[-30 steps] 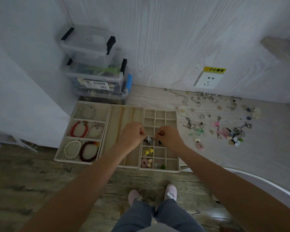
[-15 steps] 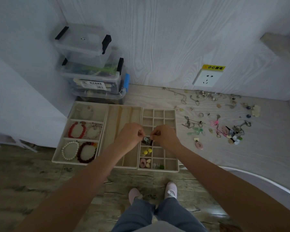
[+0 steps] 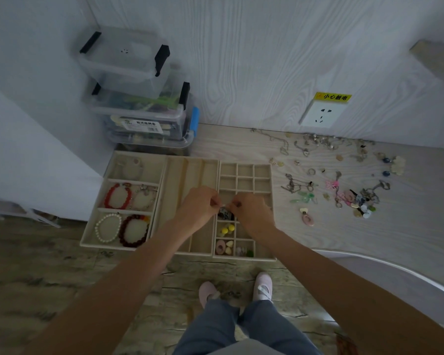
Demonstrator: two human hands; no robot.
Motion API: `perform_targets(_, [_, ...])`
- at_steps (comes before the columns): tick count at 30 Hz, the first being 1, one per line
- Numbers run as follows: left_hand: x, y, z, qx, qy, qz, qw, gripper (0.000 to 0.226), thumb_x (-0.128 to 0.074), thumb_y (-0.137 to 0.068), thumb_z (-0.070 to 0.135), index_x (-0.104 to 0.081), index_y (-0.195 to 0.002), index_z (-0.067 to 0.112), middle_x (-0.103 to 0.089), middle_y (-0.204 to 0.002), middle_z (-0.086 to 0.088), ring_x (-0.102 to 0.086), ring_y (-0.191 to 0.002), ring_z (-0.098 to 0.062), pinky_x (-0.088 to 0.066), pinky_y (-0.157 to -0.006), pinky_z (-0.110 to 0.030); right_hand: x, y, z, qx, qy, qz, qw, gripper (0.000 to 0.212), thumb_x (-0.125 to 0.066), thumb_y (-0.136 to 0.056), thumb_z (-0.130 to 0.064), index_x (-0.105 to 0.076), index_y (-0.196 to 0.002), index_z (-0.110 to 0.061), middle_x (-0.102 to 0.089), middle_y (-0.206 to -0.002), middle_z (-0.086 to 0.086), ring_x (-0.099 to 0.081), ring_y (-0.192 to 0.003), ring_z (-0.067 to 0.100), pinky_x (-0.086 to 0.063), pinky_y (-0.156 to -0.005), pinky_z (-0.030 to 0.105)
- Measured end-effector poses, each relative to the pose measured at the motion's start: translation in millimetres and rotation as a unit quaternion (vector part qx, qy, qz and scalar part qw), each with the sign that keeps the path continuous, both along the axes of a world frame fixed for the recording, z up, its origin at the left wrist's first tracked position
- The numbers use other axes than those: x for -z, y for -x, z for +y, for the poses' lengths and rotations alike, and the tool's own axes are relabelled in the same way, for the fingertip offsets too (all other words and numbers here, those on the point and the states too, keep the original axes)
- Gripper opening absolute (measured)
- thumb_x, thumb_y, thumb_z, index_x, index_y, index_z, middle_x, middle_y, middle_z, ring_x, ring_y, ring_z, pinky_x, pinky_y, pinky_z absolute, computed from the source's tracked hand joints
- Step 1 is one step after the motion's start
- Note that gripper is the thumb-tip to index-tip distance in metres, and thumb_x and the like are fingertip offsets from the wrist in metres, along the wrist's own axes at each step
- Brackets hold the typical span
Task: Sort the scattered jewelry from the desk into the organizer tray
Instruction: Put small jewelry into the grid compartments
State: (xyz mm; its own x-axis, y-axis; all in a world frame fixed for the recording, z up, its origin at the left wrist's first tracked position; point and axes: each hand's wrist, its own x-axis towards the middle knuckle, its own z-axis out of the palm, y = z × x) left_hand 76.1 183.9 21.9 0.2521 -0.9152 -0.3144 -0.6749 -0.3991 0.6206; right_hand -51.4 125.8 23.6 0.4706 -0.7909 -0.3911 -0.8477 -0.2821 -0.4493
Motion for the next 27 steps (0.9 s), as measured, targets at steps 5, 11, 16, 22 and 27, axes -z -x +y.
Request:
perform_targets(5, [0, 0, 0, -0.009, 0.003, 0.006, 1.000, 0.010, -0.061, -0.088, 0.010, -0.070, -0.093, 0.010, -0.068, -0.091, -0.001, -0.055, -0.073, -0.003, -0.040, -0.064, -0.010, -2, 5, -2, -0.047, 0.004, 0.021, 0.999, 0.026, -0.043, -0.093, -0.017, -0.065, -0.083, -0.008, -0.055, -0.074, 0.004, -0.054, -0.070, 0.022, -0.048, -0.064, 0.033])
perform_targets(11, [-2, 0, -1, 0.004, 0.000, -0.009, 1.000, 0.012, -0.060, -0.088, 0.011, -0.071, -0.094, 0.011, -0.070, -0.095, -0.002, -0.056, -0.077, -0.005, -0.043, -0.075, -0.015, -9, 13, -5, -0.089, -0.003, 0.022, 0.996, 0.021, -0.052, -0.092, -0.019, -0.069, -0.103, -0.017, -0.066, -0.102, 0.003, -0.060, -0.098, 0.021, -0.047, -0.075, 0.031])
perform_targets(16, [-3, -1, -2, 0.008, -0.002, -0.009, 1.000, 0.012, -0.060, -0.089, 0.012, -0.070, -0.095, 0.012, -0.069, -0.096, -0.001, -0.058, -0.079, -0.007, -0.048, -0.079, -0.021, -5, 11, -7, -0.111, 0.007, 0.030, 0.993, 0.025, -0.049, -0.093, -0.017, -0.071, -0.104, -0.019, -0.068, -0.105, 0.004, -0.063, -0.095, 0.023, -0.053, -0.080, 0.035])
perform_targets(22, [-4, -2, 0, 0.013, -0.004, -0.008, 1.000, 0.012, -0.060, -0.089, 0.012, -0.071, -0.095, 0.013, -0.069, -0.095, 0.001, -0.058, -0.078, -0.007, -0.049, -0.080, -0.022, -2, 11, -9, -0.172, 0.033, 0.061, 0.983, 0.031, -0.044, -0.095, -0.016, -0.067, -0.116, -0.019, -0.066, -0.109, 0.008, -0.062, -0.096, 0.024, -0.052, -0.083, 0.034])
perform_targets(27, [-6, 2, -1, 0.021, -0.012, -0.014, 1.000, 0.014, -0.059, -0.090, 0.014, -0.071, -0.097, 0.013, -0.069, -0.097, 0.000, -0.063, -0.086, -0.011, -0.052, -0.084, -0.028, 1, 10, -11, -0.168, 0.031, 0.073, 0.983, 0.030, -0.047, -0.093, -0.018, -0.069, -0.113, -0.020, -0.066, -0.110, 0.006, -0.063, -0.096, 0.023, -0.053, -0.084, 0.035])
